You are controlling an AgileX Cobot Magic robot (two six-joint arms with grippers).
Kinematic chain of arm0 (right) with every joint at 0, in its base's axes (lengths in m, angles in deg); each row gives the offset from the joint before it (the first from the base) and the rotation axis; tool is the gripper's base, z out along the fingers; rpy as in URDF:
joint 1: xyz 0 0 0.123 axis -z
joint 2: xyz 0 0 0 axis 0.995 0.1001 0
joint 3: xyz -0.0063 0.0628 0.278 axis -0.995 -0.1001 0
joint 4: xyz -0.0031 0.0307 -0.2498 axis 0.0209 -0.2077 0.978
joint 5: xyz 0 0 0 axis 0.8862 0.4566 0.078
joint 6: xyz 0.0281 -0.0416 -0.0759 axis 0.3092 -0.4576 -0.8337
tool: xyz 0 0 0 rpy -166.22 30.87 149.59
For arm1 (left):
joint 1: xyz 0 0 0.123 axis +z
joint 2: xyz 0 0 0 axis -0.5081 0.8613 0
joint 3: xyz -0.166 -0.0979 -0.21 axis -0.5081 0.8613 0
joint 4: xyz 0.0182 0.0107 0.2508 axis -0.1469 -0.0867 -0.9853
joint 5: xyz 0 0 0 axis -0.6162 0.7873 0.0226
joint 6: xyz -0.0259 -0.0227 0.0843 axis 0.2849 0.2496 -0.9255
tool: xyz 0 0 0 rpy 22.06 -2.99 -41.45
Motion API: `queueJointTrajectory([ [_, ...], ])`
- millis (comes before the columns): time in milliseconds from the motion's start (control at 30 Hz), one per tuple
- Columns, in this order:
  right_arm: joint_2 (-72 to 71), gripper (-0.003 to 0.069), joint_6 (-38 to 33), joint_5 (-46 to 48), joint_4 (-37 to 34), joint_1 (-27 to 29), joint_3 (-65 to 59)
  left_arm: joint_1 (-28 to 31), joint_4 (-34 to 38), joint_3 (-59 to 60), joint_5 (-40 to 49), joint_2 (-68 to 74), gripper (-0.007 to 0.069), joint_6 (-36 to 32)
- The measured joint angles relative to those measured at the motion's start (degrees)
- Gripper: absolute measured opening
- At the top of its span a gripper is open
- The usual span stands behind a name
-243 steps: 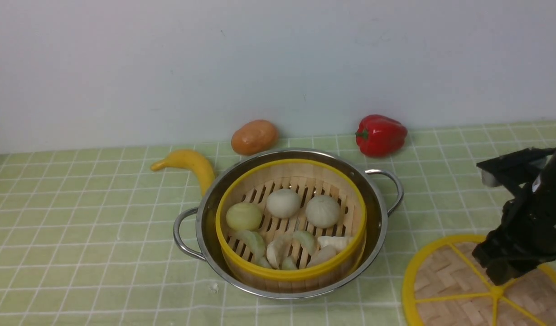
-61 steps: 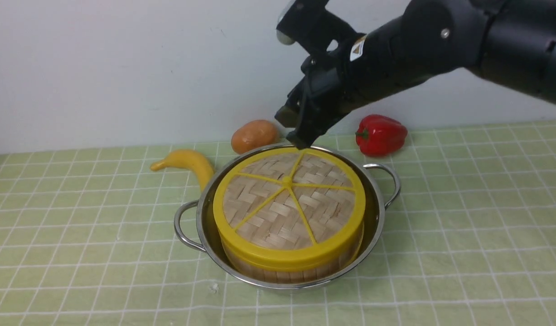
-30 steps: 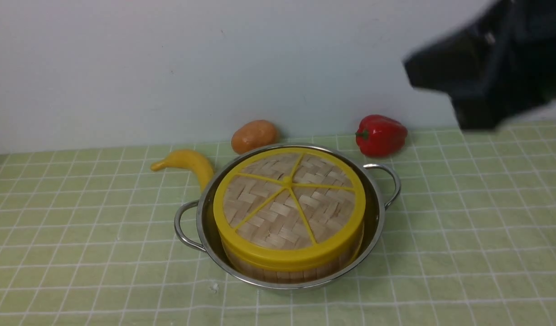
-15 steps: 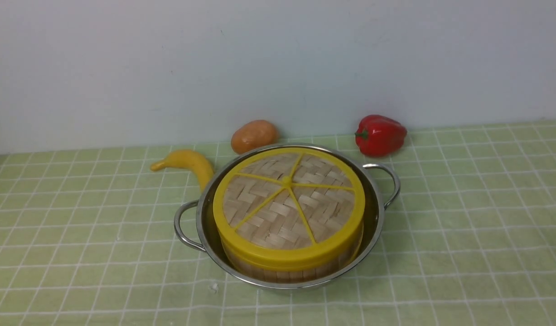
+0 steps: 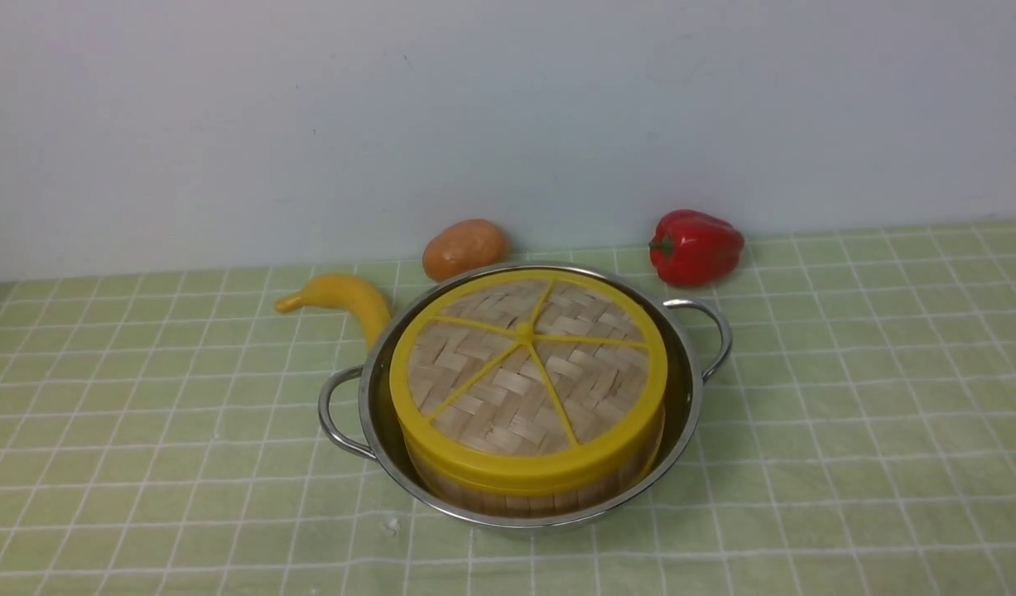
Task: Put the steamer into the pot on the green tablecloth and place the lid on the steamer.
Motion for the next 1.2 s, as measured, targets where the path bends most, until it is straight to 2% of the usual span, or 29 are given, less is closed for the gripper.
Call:
queueJointTrajectory([
  [1200, 0.0, 0.0165, -0.4, 0.0, 0.1, 0.0, 0.0, 0.0, 0.0, 0.0, 0.0, 0.0, 0.0243, 0.0],
])
